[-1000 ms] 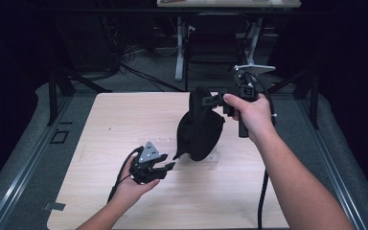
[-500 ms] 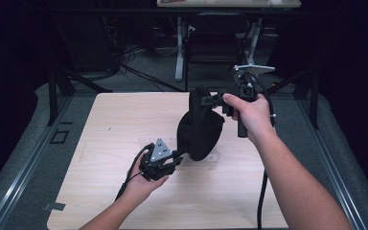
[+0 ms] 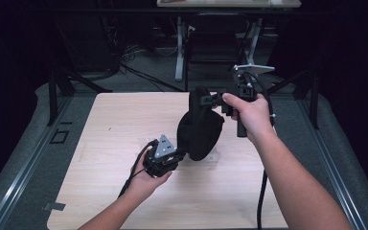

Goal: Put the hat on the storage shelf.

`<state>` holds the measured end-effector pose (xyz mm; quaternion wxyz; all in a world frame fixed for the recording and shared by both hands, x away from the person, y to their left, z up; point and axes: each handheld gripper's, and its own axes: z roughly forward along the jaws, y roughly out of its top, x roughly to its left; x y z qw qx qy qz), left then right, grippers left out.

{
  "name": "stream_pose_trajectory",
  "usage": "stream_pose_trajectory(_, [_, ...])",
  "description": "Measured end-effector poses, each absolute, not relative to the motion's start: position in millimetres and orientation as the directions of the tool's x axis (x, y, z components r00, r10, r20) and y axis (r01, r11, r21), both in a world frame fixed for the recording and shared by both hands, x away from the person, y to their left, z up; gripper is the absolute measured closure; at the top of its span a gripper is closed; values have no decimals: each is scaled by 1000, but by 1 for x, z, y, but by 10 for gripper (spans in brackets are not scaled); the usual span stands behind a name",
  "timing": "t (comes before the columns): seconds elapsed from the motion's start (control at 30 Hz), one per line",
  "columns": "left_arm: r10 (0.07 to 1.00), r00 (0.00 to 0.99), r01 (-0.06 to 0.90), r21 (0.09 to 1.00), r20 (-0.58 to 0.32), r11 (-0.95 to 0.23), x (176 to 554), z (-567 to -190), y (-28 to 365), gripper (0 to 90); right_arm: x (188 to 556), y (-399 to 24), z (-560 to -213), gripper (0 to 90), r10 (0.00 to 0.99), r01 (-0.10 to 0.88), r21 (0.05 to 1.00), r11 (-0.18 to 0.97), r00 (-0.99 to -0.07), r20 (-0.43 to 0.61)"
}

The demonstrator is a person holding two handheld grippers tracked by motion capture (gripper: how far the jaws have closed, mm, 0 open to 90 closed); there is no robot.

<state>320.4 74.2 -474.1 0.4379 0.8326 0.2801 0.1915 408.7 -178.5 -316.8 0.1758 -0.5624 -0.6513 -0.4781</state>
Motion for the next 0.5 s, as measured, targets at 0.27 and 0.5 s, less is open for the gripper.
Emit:
stream_pose_trajectory(0.27, [638, 766, 299, 832, 83, -467, 319, -473, 76, 783, 403, -181, -310, 767, 547, 891, 445, -90, -329, 770])
stream_pose_trajectory(0.5, [644, 760, 294, 835, 92, -466, 319, -474, 78, 790, 397, -193, -301, 704, 546, 875, 473, -107, -346, 763])
